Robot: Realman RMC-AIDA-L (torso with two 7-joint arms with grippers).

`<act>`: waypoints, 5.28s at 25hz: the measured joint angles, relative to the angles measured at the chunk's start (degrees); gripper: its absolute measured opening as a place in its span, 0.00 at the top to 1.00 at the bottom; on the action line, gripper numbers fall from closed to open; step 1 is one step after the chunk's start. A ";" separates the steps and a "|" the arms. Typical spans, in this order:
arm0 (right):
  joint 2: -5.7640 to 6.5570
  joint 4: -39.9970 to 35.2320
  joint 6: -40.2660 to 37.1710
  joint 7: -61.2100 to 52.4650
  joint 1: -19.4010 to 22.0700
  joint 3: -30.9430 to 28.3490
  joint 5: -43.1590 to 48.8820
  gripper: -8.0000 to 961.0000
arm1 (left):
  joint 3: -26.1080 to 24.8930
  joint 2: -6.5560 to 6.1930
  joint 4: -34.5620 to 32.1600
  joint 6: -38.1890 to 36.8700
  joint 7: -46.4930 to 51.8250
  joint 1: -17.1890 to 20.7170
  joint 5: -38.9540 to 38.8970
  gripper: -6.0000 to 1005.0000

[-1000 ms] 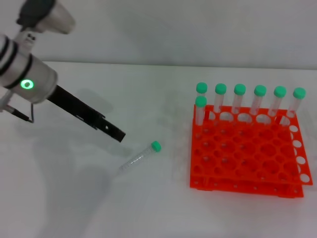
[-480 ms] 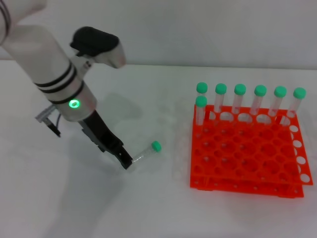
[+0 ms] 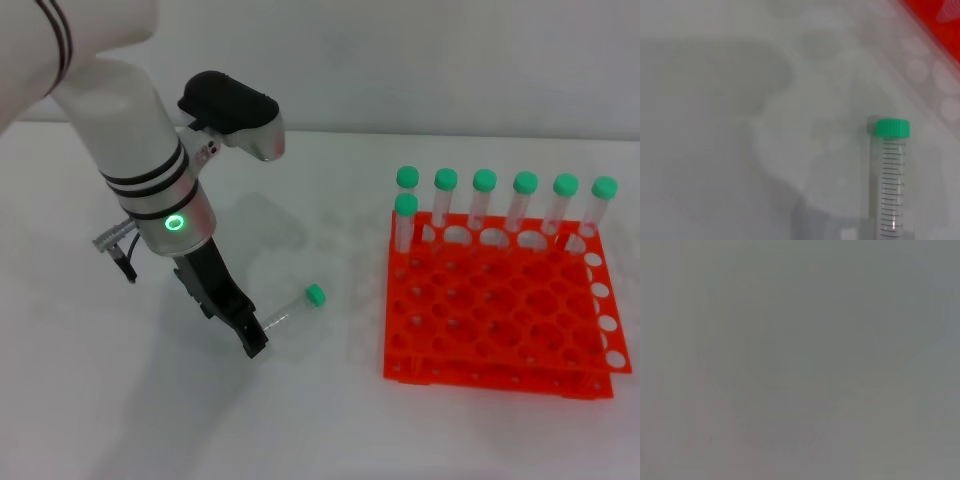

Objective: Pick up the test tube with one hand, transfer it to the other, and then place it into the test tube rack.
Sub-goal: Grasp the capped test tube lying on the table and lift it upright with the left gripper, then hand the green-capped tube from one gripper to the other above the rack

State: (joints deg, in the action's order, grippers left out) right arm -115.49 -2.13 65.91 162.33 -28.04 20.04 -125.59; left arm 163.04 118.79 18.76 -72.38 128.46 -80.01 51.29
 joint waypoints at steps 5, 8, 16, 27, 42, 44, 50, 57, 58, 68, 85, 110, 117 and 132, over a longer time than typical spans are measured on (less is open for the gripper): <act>-0.08 0.19 0.00 0.00 0.00 0.00 0.00 0.09 | 0.00 0.11 -1.55 0.26 0.72 -0.53 1.47 0.16; -0.09 0.26 0.00 0.00 0.00 0.00 0.00 0.09 | -0.01 0.13 -2.35 0.61 0.81 -0.78 2.09 0.25; -0.09 0.29 0.02 0.00 0.27 0.00 0.00 0.09 | -0.01 0.13 -4.44 1.09 1.19 -0.98 3.91 0.48; 0.05 0.00 0.02 0.01 0.48 0.00 -0.01 0.09 | 0.00 0.20 -7.51 3.40 4.10 -1.27 5.94 0.64; 0.09 -0.23 0.36 -0.10 1.51 -0.09 -0.01 0.09 | -0.11 0.09 -6.37 3.96 5.52 -1.73 3.27 0.80; 0.09 -0.24 0.39 -0.10 1.62 -0.09 -0.01 0.09 | -0.11 0.04 -3.61 4.54 4.85 -2.17 0.66 0.80; 0.06 -0.24 0.44 -1.32 1.75 -1.13 -0.14 0.09 | -0.11 -0.09 1.61 10.13 0.02 -2.05 -8.96 0.80; 0.00 0.04 0.42 -1.97 1.49 -2.00 -0.01 0.09 | -0.08 0.03 2.38 21.02 -9.30 3.09 -27.73 0.79; 0.00 0.04 0.37 -2.76 1.44 -1.84 0.13 0.09 | -0.09 0.06 2.25 22.16 -11.92 4.30 -32.60 0.79; 0.89 -9.41 0.13 -27.45 4.72 7.82 1.17 0.09 | -0.09 0.10 -5.75 14.59 -55.00 22.54 -87.95 0.77; 13.75 -26.05 20.09 -59.35 3.25 32.49 16.43 0.09 | -0.18 0.92 -32.93 6.38 -90.75 31.81 -89.21 0.75; 7.21 -28.36 27.50 -61.91 -0.89 32.65 23.56 0.17 | -0.32 1.09 -35.70 14.02 -91.12 26.71 -82.77 0.71; 6.88 -28.37 27.37 -61.22 -0.58 32.60 23.48 0.31 | -0.35 1.09 -35.73 13.76 -91.16 27.15 -82.10 0.70; 6.69 -28.28 27.79 -60.44 0.24 32.19 23.09 0.71 | -0.41 1.09 -35.72 13.50 -91.24 27.19 -80.95 0.68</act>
State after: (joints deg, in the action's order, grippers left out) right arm -108.80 -30.41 93.70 101.88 -27.80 52.23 -102.50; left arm 162.63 119.88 -16.96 -58.89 37.21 -52.83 -29.66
